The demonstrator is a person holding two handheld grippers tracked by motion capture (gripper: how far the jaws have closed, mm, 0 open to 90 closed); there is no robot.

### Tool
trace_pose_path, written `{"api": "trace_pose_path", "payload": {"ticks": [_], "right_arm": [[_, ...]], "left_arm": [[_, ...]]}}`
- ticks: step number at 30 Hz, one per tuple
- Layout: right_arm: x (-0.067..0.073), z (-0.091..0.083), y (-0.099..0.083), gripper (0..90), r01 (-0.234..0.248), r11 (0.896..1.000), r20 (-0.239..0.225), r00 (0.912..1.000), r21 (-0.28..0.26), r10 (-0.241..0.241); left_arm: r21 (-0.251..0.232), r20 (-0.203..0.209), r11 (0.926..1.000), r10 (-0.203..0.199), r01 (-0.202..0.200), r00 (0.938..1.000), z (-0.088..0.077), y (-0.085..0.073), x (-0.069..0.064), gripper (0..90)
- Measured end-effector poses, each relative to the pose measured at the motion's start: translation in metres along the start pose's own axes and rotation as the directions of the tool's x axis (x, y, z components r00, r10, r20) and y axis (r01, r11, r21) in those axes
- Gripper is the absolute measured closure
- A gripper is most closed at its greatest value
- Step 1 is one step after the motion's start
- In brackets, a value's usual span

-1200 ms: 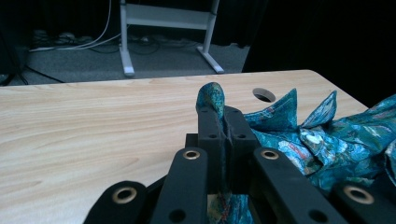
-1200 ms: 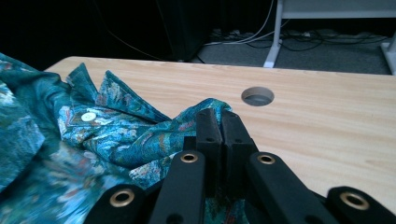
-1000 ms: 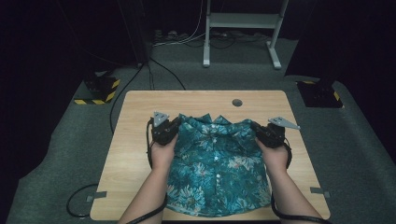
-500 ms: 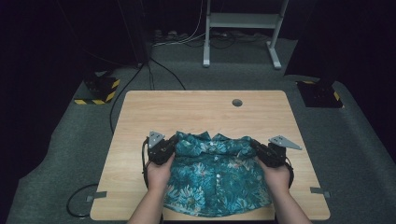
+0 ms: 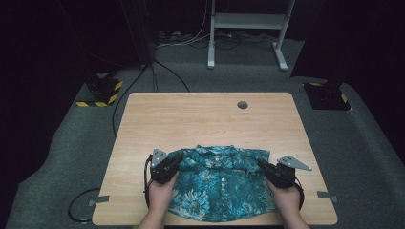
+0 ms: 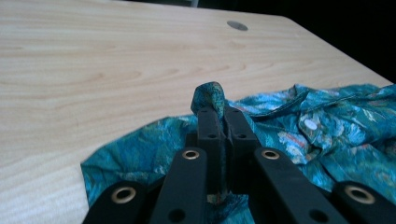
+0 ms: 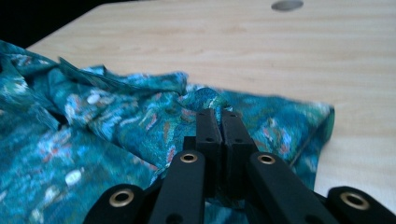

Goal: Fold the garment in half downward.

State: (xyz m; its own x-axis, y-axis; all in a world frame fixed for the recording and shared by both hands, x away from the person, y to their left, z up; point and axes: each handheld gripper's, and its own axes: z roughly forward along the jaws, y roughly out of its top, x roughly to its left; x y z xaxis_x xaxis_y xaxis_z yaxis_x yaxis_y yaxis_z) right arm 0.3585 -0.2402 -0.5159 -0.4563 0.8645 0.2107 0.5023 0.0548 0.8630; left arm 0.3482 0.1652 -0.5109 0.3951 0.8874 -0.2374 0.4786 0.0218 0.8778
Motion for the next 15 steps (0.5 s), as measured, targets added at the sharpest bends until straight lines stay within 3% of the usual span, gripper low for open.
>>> {"api": "trace_pose_path", "payload": {"ticks": [8,15], "right_arm": [[0.0,-0.004,-0.017,87.5,0.014,0.999,0.013,0.9998,0.048,-0.015],[-0.001,-0.007,-0.026,87.0,0.035,0.995,0.026,0.9989,0.094,-0.038]], "left_arm": [[0.066,-0.009,0.9978,-0.006,0.006,0.9999,-0.003,-0.015,0.002,86.8],[0.141,-0.035,0.99,0.003,0.002,0.9994,-0.003,-0.028,0.006,86.7]]}}
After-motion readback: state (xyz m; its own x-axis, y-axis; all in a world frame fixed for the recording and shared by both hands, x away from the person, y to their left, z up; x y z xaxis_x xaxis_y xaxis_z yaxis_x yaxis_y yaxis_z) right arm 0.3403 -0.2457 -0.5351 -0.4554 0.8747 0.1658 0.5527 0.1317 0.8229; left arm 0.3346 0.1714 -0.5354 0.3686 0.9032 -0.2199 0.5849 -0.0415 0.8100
